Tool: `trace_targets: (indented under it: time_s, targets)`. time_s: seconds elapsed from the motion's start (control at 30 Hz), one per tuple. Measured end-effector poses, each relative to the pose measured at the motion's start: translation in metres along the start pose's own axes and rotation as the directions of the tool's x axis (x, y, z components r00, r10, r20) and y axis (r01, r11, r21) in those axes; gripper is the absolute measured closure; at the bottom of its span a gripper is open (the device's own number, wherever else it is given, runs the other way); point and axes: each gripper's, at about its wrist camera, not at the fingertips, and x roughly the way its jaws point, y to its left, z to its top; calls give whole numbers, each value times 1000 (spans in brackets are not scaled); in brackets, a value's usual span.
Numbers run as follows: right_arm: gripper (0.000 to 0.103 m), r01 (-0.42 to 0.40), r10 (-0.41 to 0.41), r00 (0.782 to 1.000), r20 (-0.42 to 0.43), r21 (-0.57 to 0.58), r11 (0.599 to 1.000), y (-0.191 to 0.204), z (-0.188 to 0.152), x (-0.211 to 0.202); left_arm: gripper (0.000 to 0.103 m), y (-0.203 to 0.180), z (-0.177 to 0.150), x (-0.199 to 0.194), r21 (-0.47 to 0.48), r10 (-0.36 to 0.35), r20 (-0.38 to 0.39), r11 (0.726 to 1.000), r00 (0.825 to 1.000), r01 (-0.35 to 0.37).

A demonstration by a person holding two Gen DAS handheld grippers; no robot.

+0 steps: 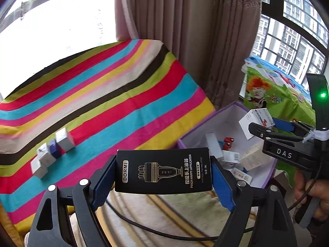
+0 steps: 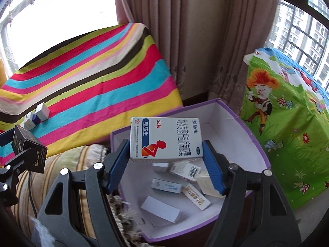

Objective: Organize rigid objects
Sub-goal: 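Lift and carry both held boxes over the storage box, then open the left tool over the storage box while the right tool releases the medicine box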

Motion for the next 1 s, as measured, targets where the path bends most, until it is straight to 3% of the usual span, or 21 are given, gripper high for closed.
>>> trace_targets:
  time_s: [0.4, 0.57, 0.6, 0.8, 0.87, 1.0]
  targets:
    - [29, 85, -83, 996, -23, 117, 990, -52, -6, 3, 17, -45, 15, 14, 25, -152, 0, 988, 988, 152]
    - [28, 116, -115, 993, -13, 116, 986, -54, -5, 2, 14, -56, 23, 16, 19, -241, 24, 971, 970, 240]
    - [24, 118, -117, 993, -9, 115, 986, -54, -5, 2, 14, -58, 24, 17, 14, -264, 22, 964, 964, 264]
    - [7, 139, -146, 989, 36, 136, 981, -54, -1, -6, 8, -53, 27, 16, -16, -219, 42, 975, 975, 220]
    - [6, 143, -150, 988, 47, 132, 981, -53, 0, -8, 0, -48, 27, 11, -28, -183, 66, 982, 981, 186]
    - [3, 134, -145, 987, 72, 132, 982, -49, 2, -12, 0, -38, 25, 6, -53, -112, 88, 992, 990, 117]
